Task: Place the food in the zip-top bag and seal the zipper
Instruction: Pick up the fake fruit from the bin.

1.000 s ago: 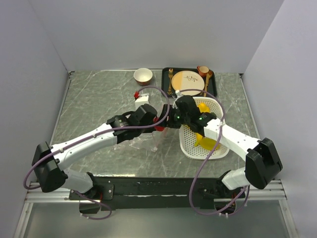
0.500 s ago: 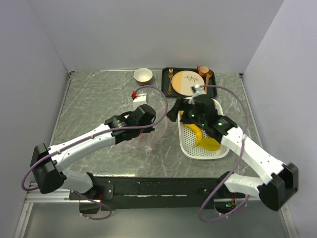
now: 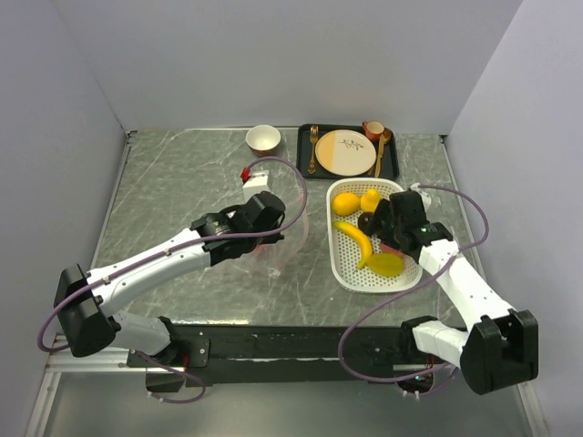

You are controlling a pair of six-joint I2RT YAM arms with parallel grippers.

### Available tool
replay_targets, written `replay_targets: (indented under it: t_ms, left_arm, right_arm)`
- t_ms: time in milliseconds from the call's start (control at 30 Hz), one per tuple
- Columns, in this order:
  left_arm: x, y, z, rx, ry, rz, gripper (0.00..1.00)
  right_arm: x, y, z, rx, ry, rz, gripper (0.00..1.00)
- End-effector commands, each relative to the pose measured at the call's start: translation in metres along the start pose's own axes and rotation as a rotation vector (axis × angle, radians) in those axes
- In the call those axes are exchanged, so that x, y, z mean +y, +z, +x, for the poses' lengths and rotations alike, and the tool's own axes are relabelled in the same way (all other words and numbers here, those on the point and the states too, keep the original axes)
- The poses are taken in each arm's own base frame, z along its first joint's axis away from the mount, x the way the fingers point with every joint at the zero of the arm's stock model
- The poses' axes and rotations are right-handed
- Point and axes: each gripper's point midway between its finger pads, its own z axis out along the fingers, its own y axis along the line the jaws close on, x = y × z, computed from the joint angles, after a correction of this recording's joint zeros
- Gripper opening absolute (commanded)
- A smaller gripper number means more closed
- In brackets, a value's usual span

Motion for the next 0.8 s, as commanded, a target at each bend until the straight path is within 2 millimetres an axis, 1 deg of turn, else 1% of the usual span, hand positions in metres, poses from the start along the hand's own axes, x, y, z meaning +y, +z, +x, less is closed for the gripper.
replay_targets:
  t_ms: [0, 233, 433, 600, 767]
  left_arm:
    - [-0.008, -0.007, -0.008, -0.022, -0.019, 0.039, 0.01]
    - [-0.009, -0.007, -0.011, -0.026, -0.012, 0.039, 0.01]
    - [-0.01, -0.005, -0.009, -0.019, -0.007, 0.039, 0.01]
    - [-0.008, -0.005, -0.009, -0.02, -0.008, 0.033, 0.01]
    - [-0.011, -0.004, -0.01, -0.02, -0.005, 0.034, 0.01]
  right_arm:
    - [-0.023, 0.001, -0.019, -0.058, 0.011, 0.147, 1.0]
    - [-0.03, 0.004, -0.021, -0.07, 0.028, 0.2, 1.0]
    - [-0.038, 0.014, -0.019, -0.069, 0.02, 0.235, 1.0]
    - [-0.037, 0.024, -0.017, -0.062, 0.008, 0.233, 1.0]
    - [-0.037, 0.031, -0.018, -0.06, 0.007, 0.242, 1.0]
